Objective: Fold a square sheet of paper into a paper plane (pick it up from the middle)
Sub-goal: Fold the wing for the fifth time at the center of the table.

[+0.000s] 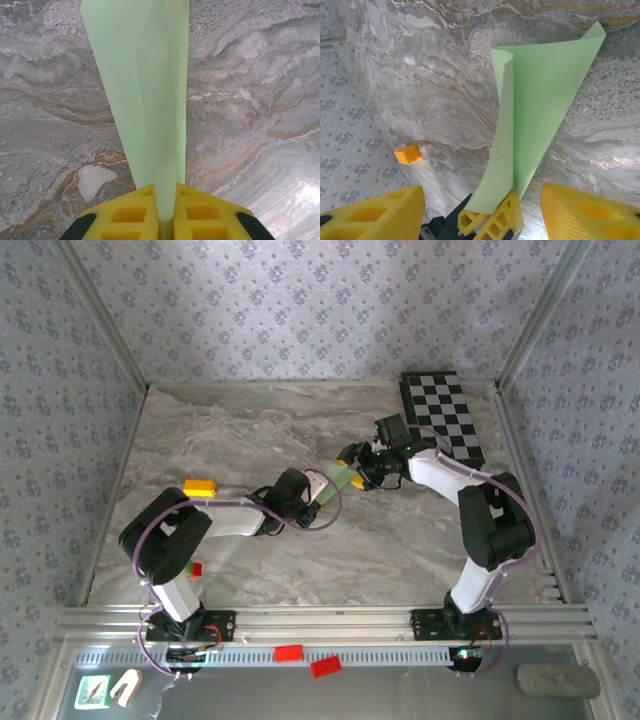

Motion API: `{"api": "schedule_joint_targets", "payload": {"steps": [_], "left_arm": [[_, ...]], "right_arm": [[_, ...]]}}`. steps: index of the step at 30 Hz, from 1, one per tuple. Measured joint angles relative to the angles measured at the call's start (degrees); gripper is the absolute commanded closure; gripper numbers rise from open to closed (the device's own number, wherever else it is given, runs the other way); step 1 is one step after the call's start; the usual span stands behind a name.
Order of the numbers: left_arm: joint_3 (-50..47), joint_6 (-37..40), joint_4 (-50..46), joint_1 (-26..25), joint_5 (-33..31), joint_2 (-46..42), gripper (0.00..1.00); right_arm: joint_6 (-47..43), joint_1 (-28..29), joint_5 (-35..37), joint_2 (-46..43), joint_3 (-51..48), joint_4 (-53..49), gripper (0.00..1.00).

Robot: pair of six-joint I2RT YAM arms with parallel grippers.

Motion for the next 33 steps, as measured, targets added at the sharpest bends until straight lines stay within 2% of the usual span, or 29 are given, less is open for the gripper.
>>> {"api": "schedule_joint_targets", "payload": {"steps": [14, 24, 29, 33], "left_arm": [[0.0, -2.3, 0.0, 0.6, 3.1, 0.0, 0.8], [0.0, -1.4, -0.2, 0.6, 3.1, 0.0, 0.74], [0.1, -0.3, -0.5, 0.5, 3.1, 0.0, 0.72], [0.1, 0.1, -0.5, 0.5, 2.9, 0.0, 0.72]], "right_arm": [[-2.1, 0.4, 0.2, 0.0, -0.6, -0.9, 0.33], [-3.5, 1.6, -0.2, 5.0, 3.6, -5.6, 0.33], [-3.9, 2.0, -1.5, 6.8, 6.9, -6.2, 0.34], [-4.4, 2.2, -2.2, 8.0, 7.5, -6.4, 0.42]]}}
